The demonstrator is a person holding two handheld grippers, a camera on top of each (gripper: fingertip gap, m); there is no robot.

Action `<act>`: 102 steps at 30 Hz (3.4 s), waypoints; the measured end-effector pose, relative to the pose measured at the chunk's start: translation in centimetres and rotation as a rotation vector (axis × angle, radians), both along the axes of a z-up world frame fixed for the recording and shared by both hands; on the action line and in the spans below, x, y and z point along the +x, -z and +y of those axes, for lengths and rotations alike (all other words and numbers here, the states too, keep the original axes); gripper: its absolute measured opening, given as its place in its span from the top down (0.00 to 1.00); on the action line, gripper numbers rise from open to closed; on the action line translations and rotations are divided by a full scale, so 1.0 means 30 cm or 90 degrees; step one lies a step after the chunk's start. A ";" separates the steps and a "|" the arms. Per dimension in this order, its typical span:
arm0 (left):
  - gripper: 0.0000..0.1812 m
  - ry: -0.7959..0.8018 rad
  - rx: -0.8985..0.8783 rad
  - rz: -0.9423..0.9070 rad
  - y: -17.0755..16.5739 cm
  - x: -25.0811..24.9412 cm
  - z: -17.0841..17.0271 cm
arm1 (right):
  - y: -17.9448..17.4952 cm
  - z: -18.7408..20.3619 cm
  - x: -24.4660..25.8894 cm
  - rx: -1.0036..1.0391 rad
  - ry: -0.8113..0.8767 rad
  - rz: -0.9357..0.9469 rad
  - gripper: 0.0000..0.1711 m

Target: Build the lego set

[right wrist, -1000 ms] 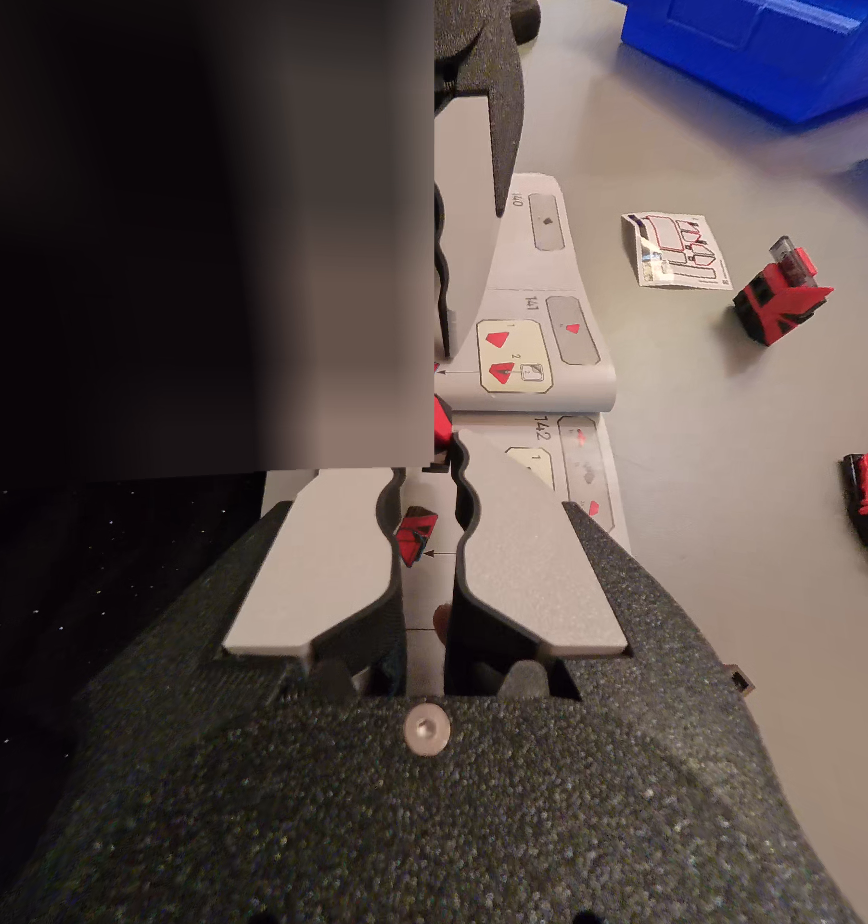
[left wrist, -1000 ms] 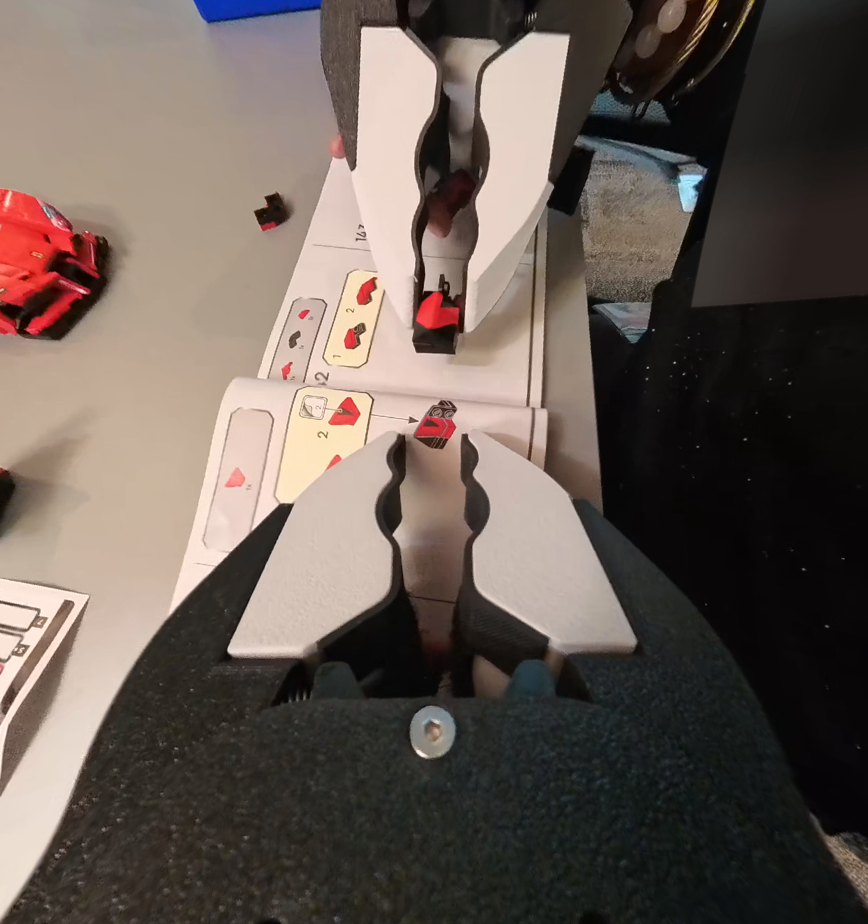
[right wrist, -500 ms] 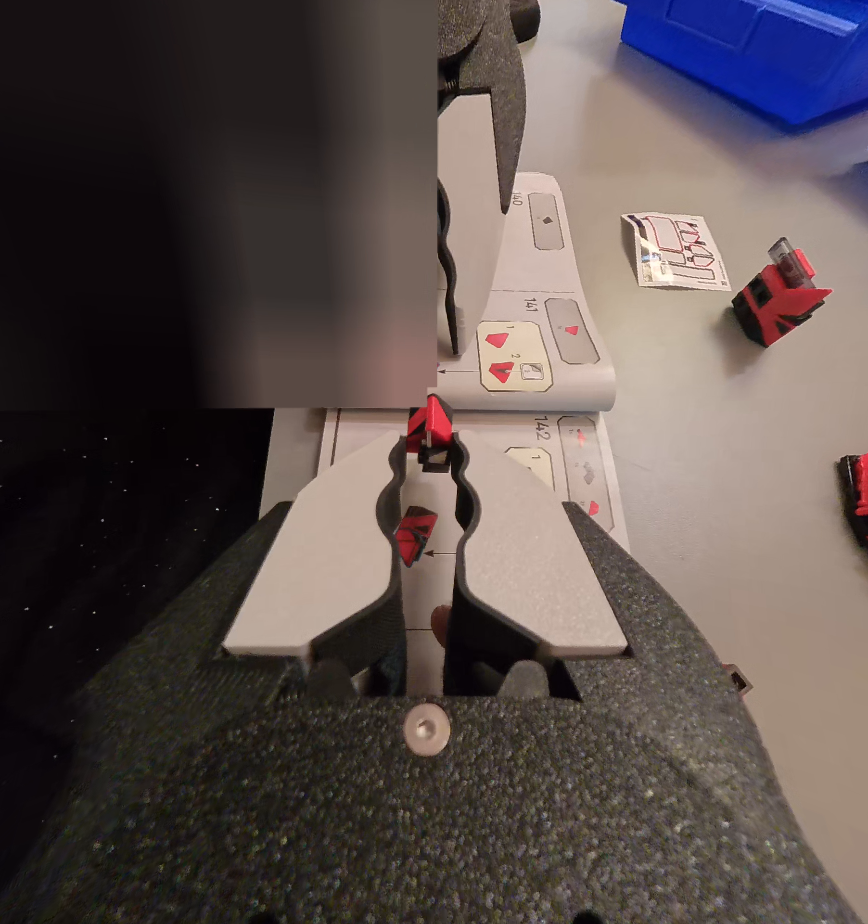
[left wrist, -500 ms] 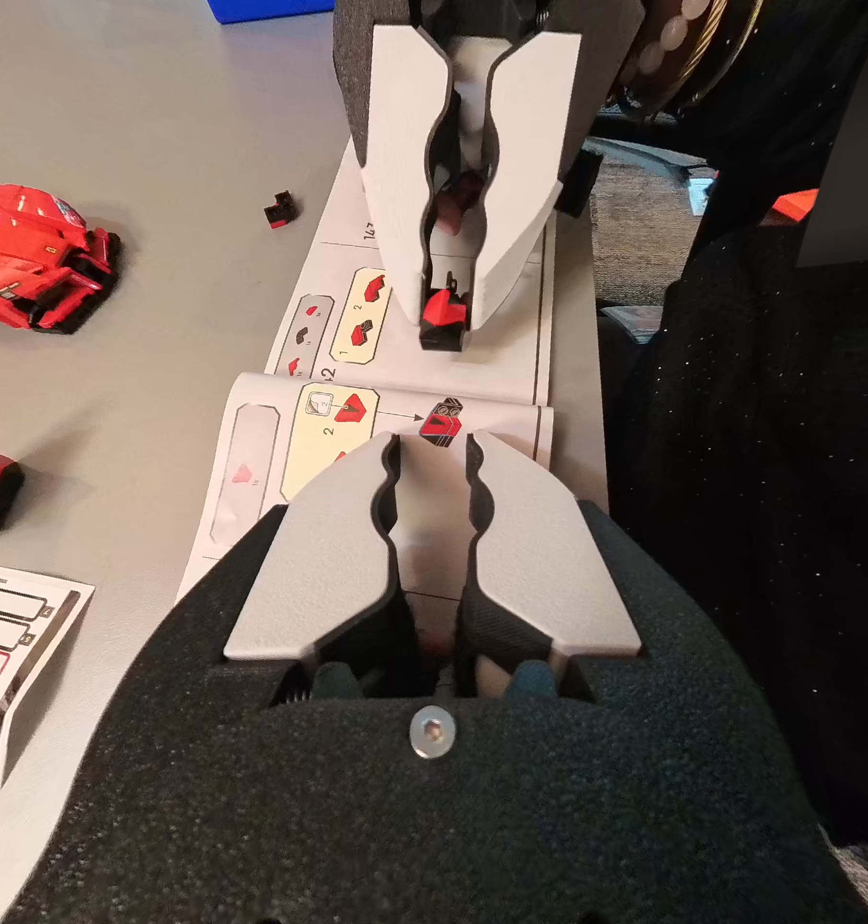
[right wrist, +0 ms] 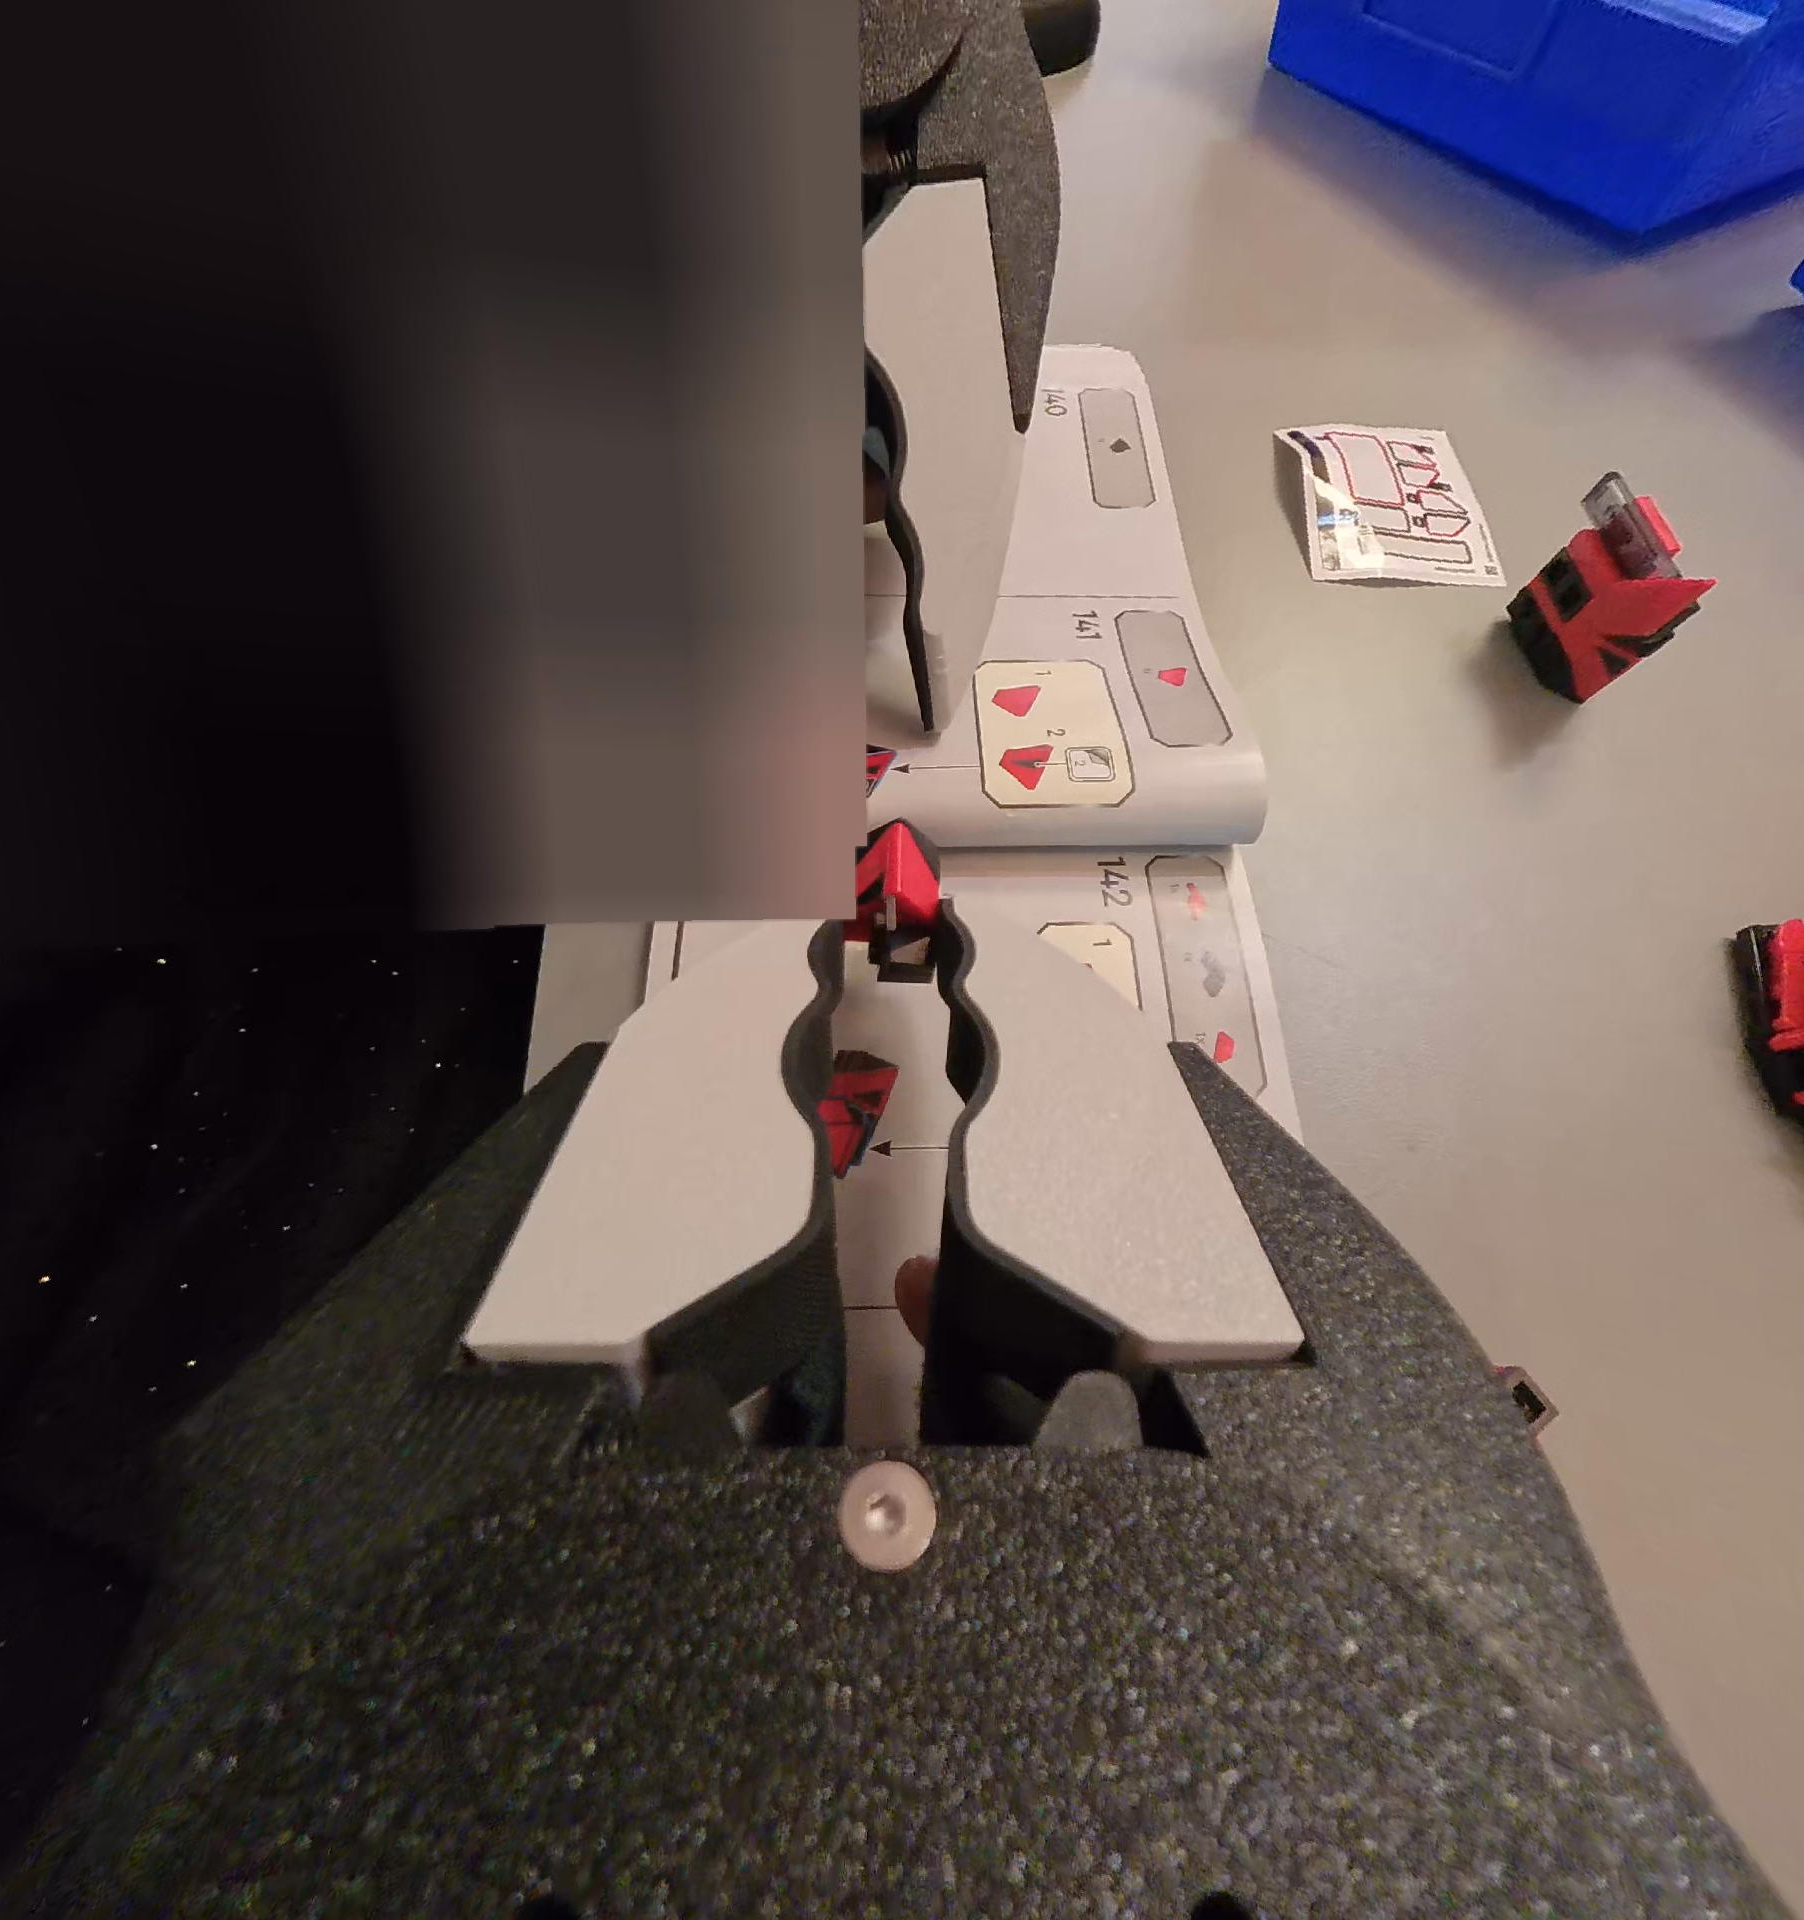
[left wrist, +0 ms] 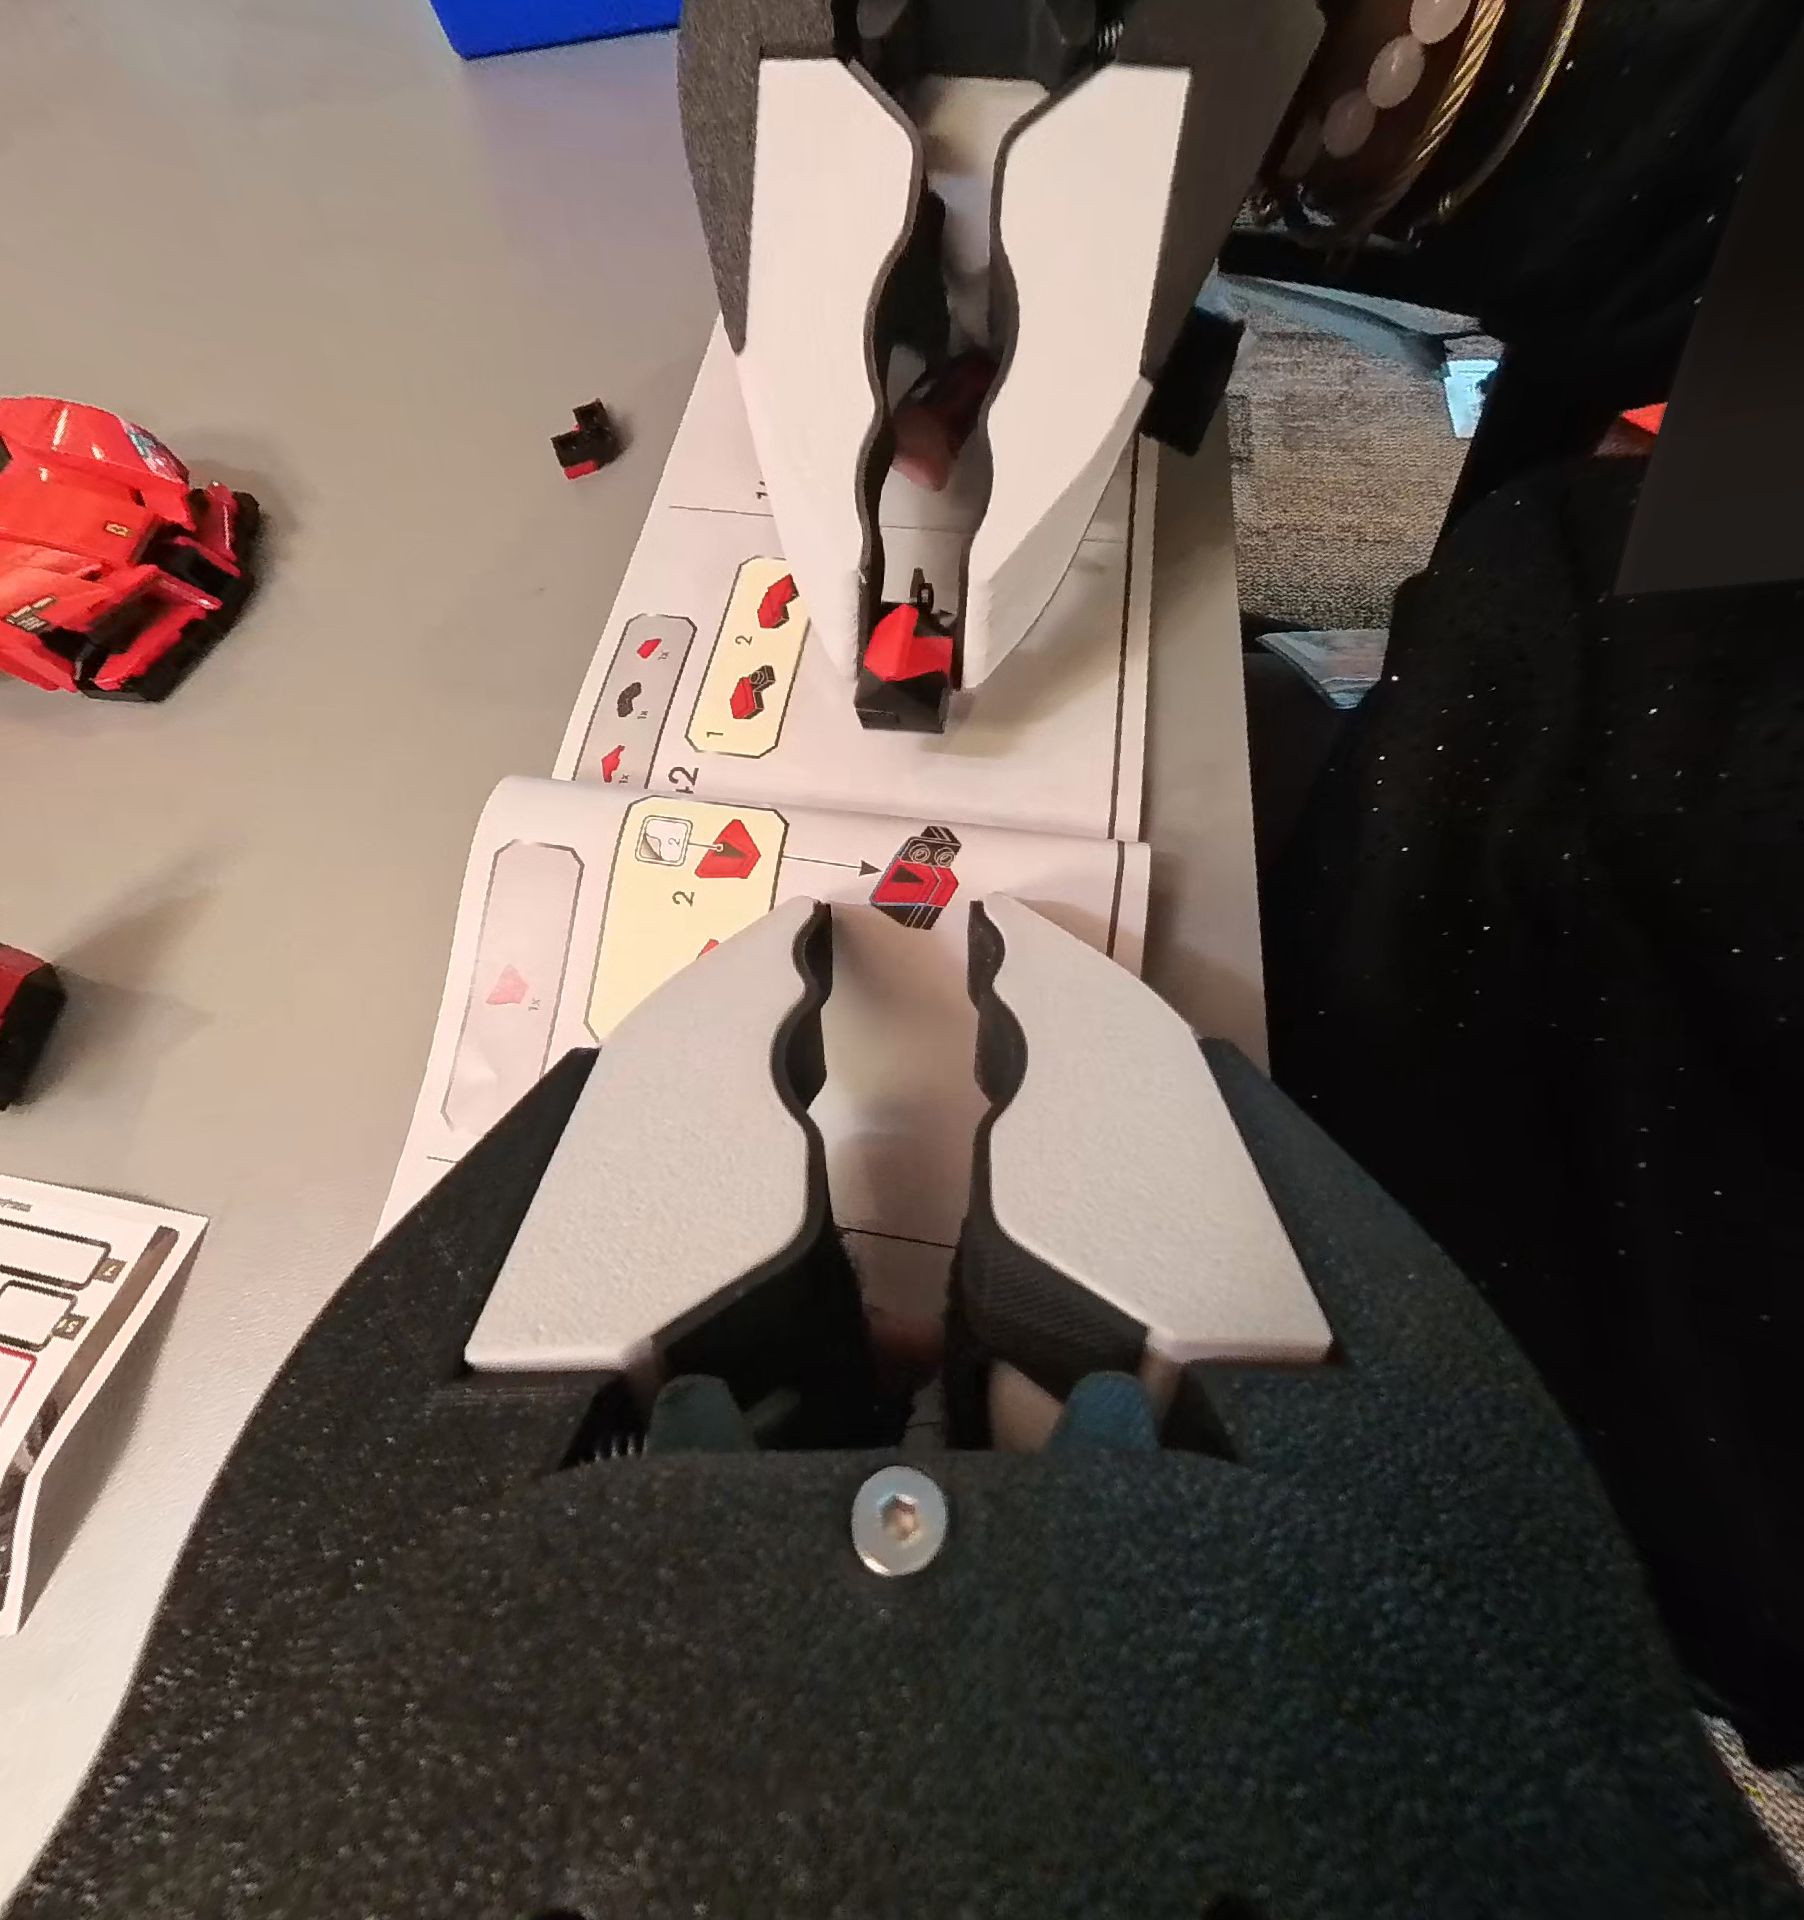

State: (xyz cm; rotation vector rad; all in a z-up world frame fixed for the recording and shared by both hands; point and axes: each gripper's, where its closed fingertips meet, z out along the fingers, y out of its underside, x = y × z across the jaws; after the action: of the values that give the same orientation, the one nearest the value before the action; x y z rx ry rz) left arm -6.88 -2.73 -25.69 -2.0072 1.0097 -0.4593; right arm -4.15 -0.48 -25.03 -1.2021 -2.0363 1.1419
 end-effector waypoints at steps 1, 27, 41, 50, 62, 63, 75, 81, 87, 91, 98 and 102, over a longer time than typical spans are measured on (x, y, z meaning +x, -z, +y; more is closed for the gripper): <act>0.86 0.000 0.000 0.000 0.000 0.000 0.000 | -0.001 0.001 0.000 -0.003 0.000 0.000 0.90; 0.86 0.000 0.003 0.005 0.002 -0.001 0.001 | 0.004 0.000 -0.001 -0.008 -0.001 -0.010 0.90; 0.86 -0.001 0.002 0.004 0.003 -0.001 0.002 | 0.005 0.000 -0.001 -0.009 -0.002 -0.012 0.90; 0.86 -0.001 -0.004 0.000 0.004 -0.002 0.003 | -0.083 0.020 0.048 -0.019 0.009 0.073 0.90; 0.85 -0.004 -0.019 -0.011 0.003 -0.003 0.006 | -0.058 0.093 0.174 0.008 0.064 -0.021 0.90; 0.84 -0.007 -0.021 -0.014 0.002 -0.004 0.007 | -0.061 0.093 0.175 0.012 0.065 -0.022 0.90; 0.87 0.056 0.023 0.099 -0.038 0.093 0.045 | 0.009 0.082 0.176 -0.007 0.059 -0.107 0.90; 0.89 0.028 -0.007 0.100 0.004 0.058 0.051 | 0.027 0.090 0.173 -0.010 0.068 -0.130 0.90; 0.91 0.026 -0.013 0.052 0.004 0.053 0.044 | 0.053 0.097 0.172 0.003 0.076 -0.157 0.90; 0.95 0.013 -0.025 0.029 0.028 0.043 0.050 | 0.071 0.098 0.174 0.015 0.078 -0.175 0.90; 0.95 0.014 -0.026 0.025 0.027 0.035 0.046 | 0.079 0.102 0.173 0.016 0.082 -0.181 0.90; 0.95 0.014 -0.029 0.023 0.027 0.035 0.046 | 0.079 0.102 0.173 0.013 0.082 -0.180 0.90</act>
State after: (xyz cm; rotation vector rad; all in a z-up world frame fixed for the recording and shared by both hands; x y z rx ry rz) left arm -5.83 -1.36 -26.51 -2.0530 1.0533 -0.4641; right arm 1.05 2.57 -27.38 -1.5335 -2.1287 0.9318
